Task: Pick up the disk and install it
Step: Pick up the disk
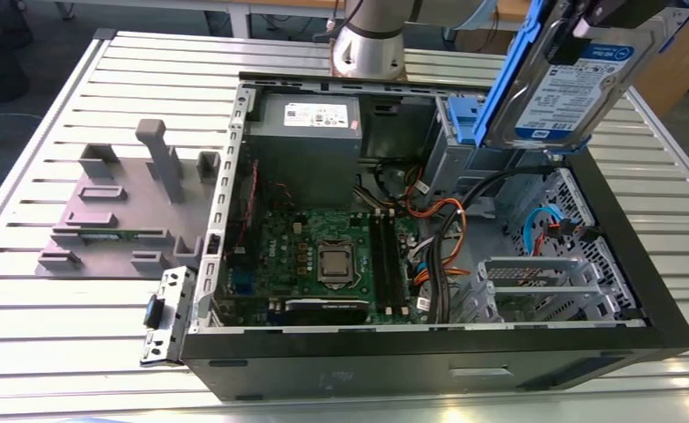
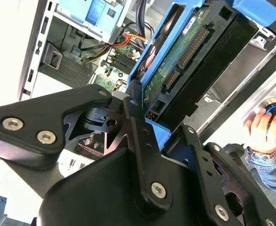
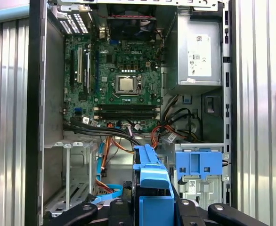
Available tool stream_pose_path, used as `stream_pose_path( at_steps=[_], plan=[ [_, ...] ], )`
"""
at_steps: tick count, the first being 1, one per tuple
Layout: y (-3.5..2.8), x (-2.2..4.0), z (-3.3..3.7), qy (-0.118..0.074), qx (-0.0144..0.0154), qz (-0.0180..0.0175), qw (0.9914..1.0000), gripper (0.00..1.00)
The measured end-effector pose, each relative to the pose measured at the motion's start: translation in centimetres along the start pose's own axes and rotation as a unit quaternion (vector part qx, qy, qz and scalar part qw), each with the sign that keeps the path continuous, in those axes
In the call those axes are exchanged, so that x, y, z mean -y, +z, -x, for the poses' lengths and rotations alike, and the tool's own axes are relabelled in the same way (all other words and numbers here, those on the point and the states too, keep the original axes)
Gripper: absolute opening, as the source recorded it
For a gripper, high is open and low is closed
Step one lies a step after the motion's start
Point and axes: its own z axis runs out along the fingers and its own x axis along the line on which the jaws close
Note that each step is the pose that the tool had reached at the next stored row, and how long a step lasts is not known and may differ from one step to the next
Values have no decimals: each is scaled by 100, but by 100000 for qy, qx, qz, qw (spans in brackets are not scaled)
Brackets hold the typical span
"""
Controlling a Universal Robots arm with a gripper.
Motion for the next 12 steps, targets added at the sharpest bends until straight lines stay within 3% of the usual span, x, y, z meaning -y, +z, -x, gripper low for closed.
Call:
stream_pose_path(
  at_steps=[12],
  plan=[
    [0, 1, -27, 1, -4, -1, 100000, 37]
  ],
)
